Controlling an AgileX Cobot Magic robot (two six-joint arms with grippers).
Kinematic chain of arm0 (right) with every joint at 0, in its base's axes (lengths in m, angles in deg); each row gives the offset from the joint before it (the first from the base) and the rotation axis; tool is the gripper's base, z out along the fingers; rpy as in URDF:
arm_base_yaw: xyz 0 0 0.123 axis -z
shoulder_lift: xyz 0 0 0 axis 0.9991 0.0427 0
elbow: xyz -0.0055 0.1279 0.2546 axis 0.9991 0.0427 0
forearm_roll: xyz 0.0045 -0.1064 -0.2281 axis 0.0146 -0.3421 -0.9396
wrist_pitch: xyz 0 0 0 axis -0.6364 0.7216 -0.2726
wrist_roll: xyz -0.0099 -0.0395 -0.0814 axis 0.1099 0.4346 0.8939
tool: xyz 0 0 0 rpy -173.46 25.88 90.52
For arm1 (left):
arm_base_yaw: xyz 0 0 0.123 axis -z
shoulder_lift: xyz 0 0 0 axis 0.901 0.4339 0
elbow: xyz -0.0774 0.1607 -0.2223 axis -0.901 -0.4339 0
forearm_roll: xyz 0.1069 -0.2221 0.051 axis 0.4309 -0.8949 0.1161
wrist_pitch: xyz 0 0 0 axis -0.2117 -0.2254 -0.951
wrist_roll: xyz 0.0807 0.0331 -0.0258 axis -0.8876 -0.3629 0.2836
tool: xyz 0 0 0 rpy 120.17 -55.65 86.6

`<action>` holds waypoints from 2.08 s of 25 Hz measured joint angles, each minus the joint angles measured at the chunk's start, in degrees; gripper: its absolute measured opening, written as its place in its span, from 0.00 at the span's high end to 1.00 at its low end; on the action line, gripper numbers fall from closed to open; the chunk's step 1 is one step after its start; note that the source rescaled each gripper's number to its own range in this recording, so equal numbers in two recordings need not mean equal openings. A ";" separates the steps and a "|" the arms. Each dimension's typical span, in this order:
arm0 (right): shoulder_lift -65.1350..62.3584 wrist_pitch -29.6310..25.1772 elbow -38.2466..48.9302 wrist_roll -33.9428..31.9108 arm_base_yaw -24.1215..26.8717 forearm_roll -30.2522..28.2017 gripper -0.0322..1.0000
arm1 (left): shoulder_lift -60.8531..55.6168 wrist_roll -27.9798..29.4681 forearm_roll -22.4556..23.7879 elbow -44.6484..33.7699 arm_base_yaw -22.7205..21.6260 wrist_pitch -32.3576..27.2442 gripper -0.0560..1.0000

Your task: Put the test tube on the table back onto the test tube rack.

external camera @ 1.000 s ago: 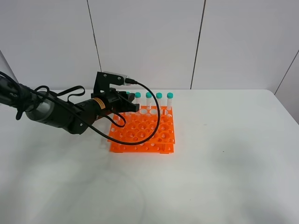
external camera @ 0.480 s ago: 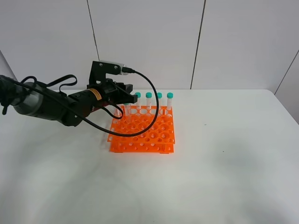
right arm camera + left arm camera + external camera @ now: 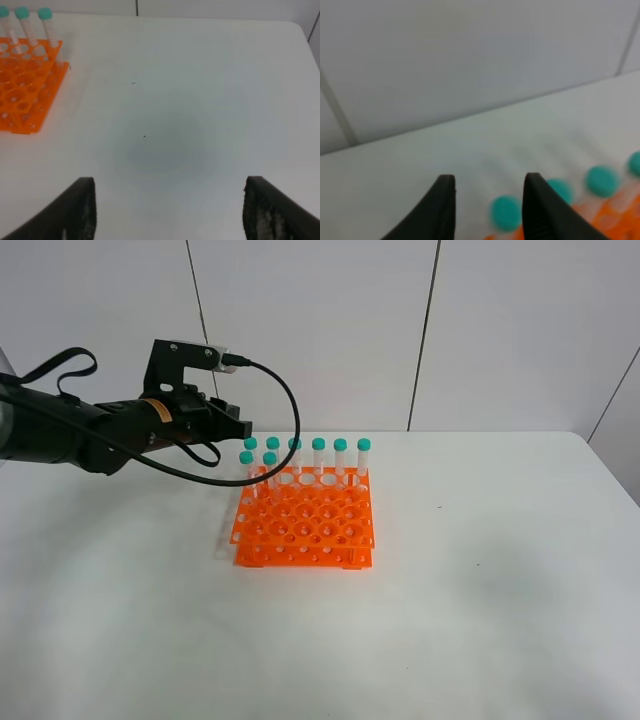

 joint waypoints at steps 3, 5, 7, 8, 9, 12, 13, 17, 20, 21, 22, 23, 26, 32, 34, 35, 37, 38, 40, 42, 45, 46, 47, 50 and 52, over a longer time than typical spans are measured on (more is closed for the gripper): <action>0.00 0.00 0.00 0.00 0.00 0.00 0.24 | -1.31 -1.87 0.11 0.00 -2.52 -3.96 0.79; 0.00 0.00 0.00 0.00 0.00 0.00 0.24 | -1.96 -2.21 0.11 0.00 -4.28 -5.99 0.79; 0.00 0.00 0.00 0.00 0.00 0.00 0.24 | -2.33 -2.24 0.11 0.00 -5.81 -7.93 0.79; 0.00 0.00 0.00 0.00 0.00 0.00 0.24 | -2.43 -2.31 0.11 0.00 -6.65 -9.32 0.79; 0.00 0.00 0.00 0.00 0.00 0.00 0.24 | -2.51 -2.38 0.11 0.00 -7.48 -10.73 0.79; 0.00 0.00 0.00 0.00 0.00 0.00 0.24 | -2.75 -2.38 0.26 -0.05 -10.02 -14.92 0.79; 0.00 0.00 0.00 0.00 0.00 0.00 0.24 | -2.92 -2.38 0.31 -0.05 -10.81 -16.52 0.79; 0.00 0.00 0.00 0.00 0.00 0.00 0.24 | -4.15 -2.80 0.36 -0.05 -14.25 -23.89 0.75; 0.00 0.00 0.00 0.00 0.00 0.00 0.24 | -5.44 -4.41 0.42 -0.05 -15.97 -28.52 0.50; 0.00 0.00 0.00 0.00 0.00 0.00 0.24 | -5.92 -4.84 0.42 -0.05 -16.52 -30.02 0.41; 0.00 0.00 0.00 0.00 0.00 0.00 0.24 | -6.18 -5.01 0.42 -0.05 -17.06 -31.55 0.29; 0.00 0.00 0.00 0.00 0.00 0.00 0.24 | -6.36 -5.06 0.42 -0.05 -17.51 -33.04 0.19; 0.00 0.00 0.00 0.00 0.00 0.00 0.24 | -6.70 -5.14 0.42 -0.05 -17.92 -37.12 0.05; 0.00 0.00 0.00 0.00 0.00 0.00 0.24 | -7.00 -5.14 0.42 -0.05 -17.92 -44.19 0.00; 0.00 0.00 0.00 0.00 0.00 0.00 0.24 | -7.00 -5.14 0.42 -0.05 -17.92 -46.29 0.00; 0.00 0.00 0.00 0.00 0.00 0.00 0.24 | -7.04 -5.14 0.36 -0.05 -17.92 -47.30 0.00; 0.00 0.00 0.00 0.00 0.00 0.00 0.24 | -7.04 -5.14 0.24 0.00 -17.92 -50.59 0.00; 0.00 0.00 0.00 0.00 0.00 0.00 0.24 | -7.04 -5.14 0.24 0.00 -17.92 -52.03 0.00; 0.00 0.00 0.00 0.00 0.00 0.00 0.24 | -7.44 -5.14 0.10 0.00 -17.92 -55.39 0.00; 0.00 0.00 0.00 0.00 0.00 0.00 0.24 | -8.56 -5.14 -0.38 0.00 -17.92 -58.32 0.00; 0.00 0.00 0.00 0.00 0.00 0.00 0.24 | -11.90 -5.14 -0.59 0.00 -17.92 -64.25 0.00; 0.00 0.00 0.00 0.00 0.00 0.00 0.24 | -13.37 -5.14 -0.65 0.00 -17.92 -67.23 0.00; 0.00 0.00 0.00 0.00 0.00 0.00 0.24 | -14.85 -5.14 -0.73 0.06 -17.92 -70.55 0.00; 0.00 0.00 0.00 0.00 0.00 0.00 0.24 | -18.92 -5.14 -0.79 0.11 -17.92 -81.34 0.00; 0.00 0.00 0.00 0.00 0.00 0.00 0.24 | -21.36 -5.14 -0.84 0.11 -17.92 -86.33 0.00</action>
